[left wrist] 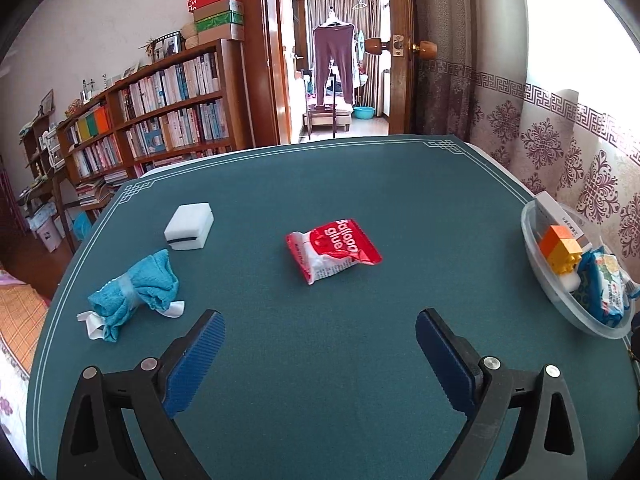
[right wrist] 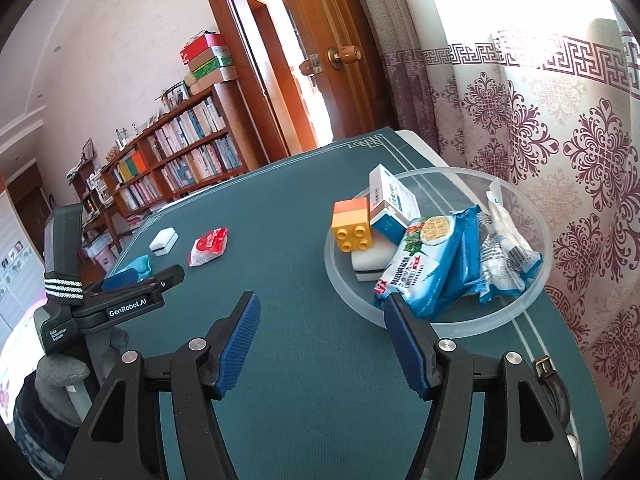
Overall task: Organize objects
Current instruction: 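Withdraw both grippers from the bowl and move the left toward the blue towel, then close the left gripper on the blue towel bundle while the right approaches the red packet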
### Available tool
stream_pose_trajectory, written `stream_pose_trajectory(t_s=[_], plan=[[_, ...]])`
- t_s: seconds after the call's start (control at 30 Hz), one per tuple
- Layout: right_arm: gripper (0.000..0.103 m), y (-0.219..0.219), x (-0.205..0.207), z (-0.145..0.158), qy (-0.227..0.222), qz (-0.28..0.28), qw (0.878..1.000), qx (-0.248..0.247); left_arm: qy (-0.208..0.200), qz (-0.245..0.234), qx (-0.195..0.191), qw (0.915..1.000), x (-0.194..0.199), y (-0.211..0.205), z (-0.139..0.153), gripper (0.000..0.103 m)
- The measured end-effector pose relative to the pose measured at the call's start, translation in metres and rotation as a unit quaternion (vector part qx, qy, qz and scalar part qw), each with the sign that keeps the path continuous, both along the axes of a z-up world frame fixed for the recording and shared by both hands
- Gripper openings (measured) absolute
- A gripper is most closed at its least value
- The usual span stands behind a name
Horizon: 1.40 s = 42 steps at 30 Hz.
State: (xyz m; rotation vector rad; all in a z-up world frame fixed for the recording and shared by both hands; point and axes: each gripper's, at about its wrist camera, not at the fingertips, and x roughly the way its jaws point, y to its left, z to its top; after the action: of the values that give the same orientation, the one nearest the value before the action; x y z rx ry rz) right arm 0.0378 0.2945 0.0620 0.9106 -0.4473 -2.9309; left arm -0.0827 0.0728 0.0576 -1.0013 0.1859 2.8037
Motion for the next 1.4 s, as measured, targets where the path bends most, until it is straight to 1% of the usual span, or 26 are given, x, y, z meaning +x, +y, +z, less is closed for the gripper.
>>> stream_pose_trajectory(t_s=[0.17,0.37,0.57,0.63,0.77,0.93,1.3,1.37,1.4], plan=[[0.066,-0.023,-0.010,-0.006,-0.012,0.024,1.000,0.003,0.009,0.028,-0.024,0.9993,-0.008,-0.035,-0.002,0.099],[0.066,-0.048,-0.023,-0.011,-0.025,0.048,0.998,0.011,0.005,0.067,-0.027,0.9973,-0.020,-0.081,-0.004,0.099],[0.066,-0.063,-0.032,-0.017,-0.042,0.063,0.997,0.014,0.012,0.097,-0.038,0.9945,-0.036,-0.119,-0.001,0.099],[0.066,-0.067,-0.035,-0.020,-0.047,0.066,0.997,0.014,0.012,0.100,-0.041,0.9941,-0.042,-0.128,-0.002,0.102],[0.066,-0.074,-0.039,-0.024,-0.055,0.070,0.996,0.018,0.007,0.100,-0.049,0.9937,-0.054,-0.141,-0.008,0.102],[0.066,-0.082,-0.045,-0.026,-0.064,0.075,0.995,0.022,-0.004,0.090,-0.045,0.9950,-0.065,-0.148,-0.017,0.102],[0.066,-0.102,-0.068,-0.036,-0.085,0.091,0.992,0.029,-0.031,0.054,-0.002,0.9981,-0.078,-0.152,-0.025,0.102],[0.066,-0.106,-0.075,-0.036,-0.085,0.093,0.991,0.032,-0.032,0.049,-0.009,0.9983,-0.076,-0.149,-0.026,0.101],[0.066,-0.107,-0.079,-0.036,-0.085,0.094,0.991,0.032,-0.032,0.044,-0.008,0.9985,-0.075,-0.147,-0.025,0.096]])
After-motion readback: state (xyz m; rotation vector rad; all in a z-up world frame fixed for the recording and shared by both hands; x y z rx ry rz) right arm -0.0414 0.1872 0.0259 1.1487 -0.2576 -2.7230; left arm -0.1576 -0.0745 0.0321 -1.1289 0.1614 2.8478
